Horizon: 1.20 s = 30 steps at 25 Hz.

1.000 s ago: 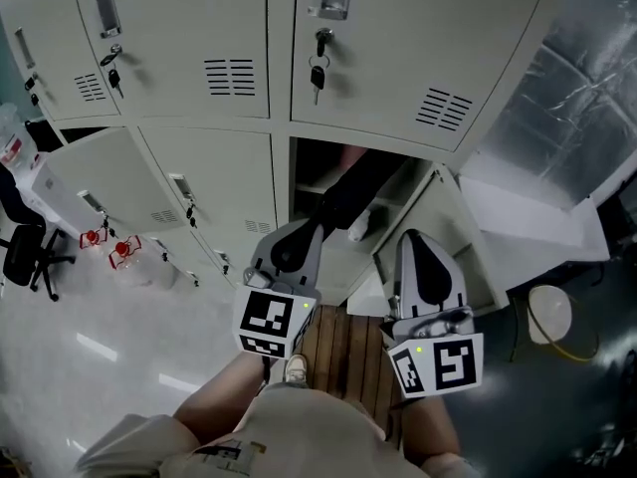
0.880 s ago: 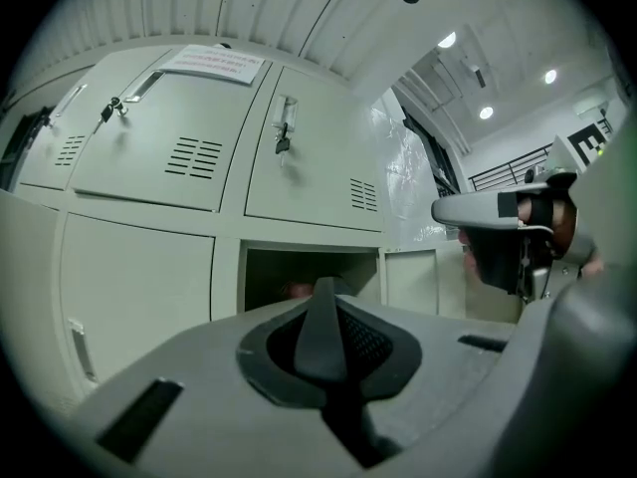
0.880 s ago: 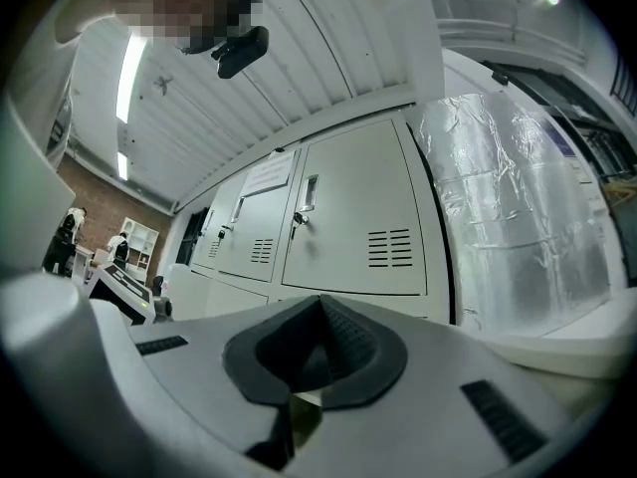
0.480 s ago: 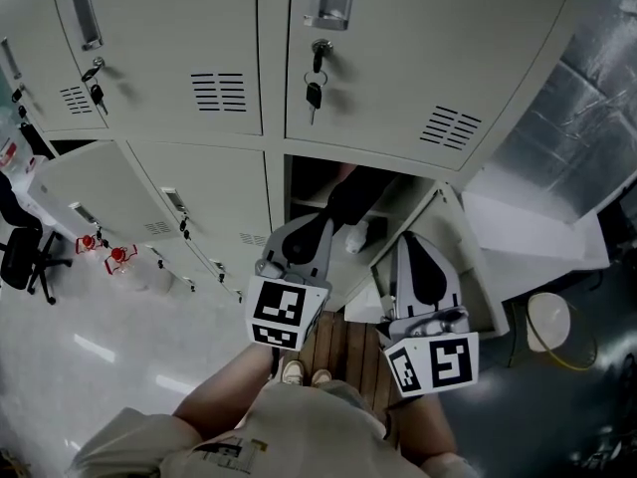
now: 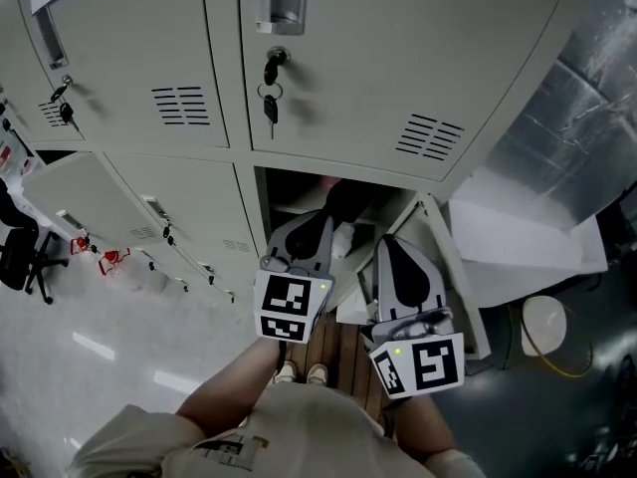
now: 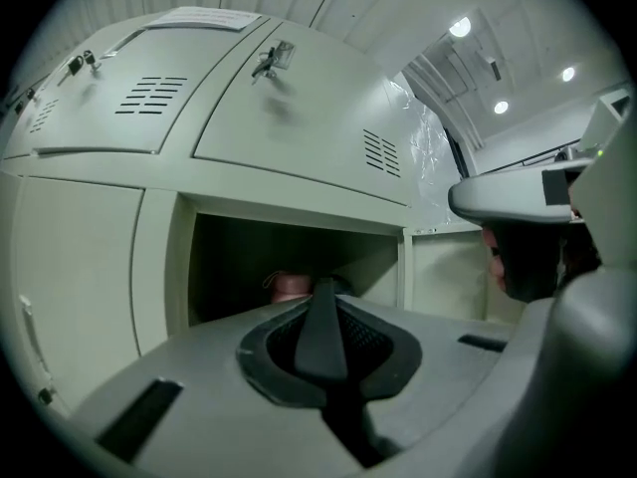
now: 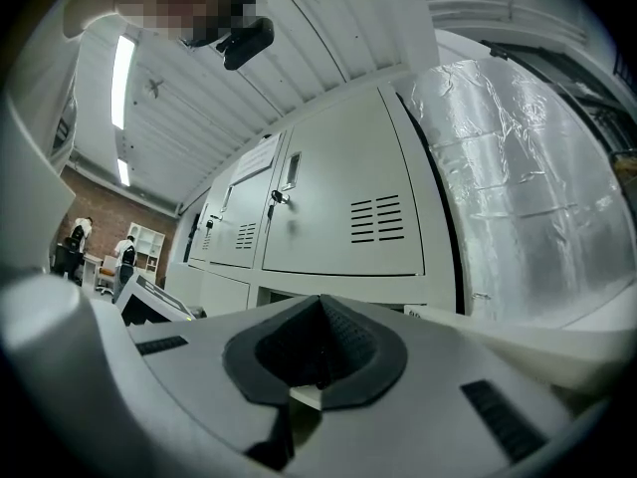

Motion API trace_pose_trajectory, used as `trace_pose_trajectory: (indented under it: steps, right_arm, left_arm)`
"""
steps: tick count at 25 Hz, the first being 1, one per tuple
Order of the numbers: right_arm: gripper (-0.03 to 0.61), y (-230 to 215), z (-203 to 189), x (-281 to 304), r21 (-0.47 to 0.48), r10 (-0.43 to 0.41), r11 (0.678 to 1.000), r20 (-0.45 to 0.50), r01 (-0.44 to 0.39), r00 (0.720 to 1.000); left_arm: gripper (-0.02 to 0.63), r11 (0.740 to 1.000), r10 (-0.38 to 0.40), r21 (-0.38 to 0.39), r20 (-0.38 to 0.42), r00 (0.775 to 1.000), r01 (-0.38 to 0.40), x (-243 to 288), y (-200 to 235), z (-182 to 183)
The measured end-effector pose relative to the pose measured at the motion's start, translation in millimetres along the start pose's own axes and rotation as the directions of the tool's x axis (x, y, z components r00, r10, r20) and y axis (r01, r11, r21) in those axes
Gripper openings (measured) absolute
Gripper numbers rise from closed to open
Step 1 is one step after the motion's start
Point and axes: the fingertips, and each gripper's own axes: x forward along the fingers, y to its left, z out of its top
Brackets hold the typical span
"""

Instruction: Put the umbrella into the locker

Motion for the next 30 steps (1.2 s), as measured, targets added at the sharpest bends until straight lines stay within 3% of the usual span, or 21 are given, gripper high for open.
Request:
trace_pose_trajectory:
  steps: [8, 30]
  right_arm:
    - [0.006, -9.0, -2.0, 8.5, 0.042, 0.002, 0.999, 0.027, -0.003, 1.000]
    - [0.008, -30.8, -56.7, 25.3, 0.106, -0.069, 0.991, -0.100, 0.079, 0.993]
  left_arm:
    - [0.014, 1.000, 0.015, 0.013, -0.032, 0.999, -0.015, 25.0, -4.4, -9.4]
    - [0.015, 0.998, 0.045, 0.057, -0.073, 0.996, -0.041, 77.9, 0.4, -40.4]
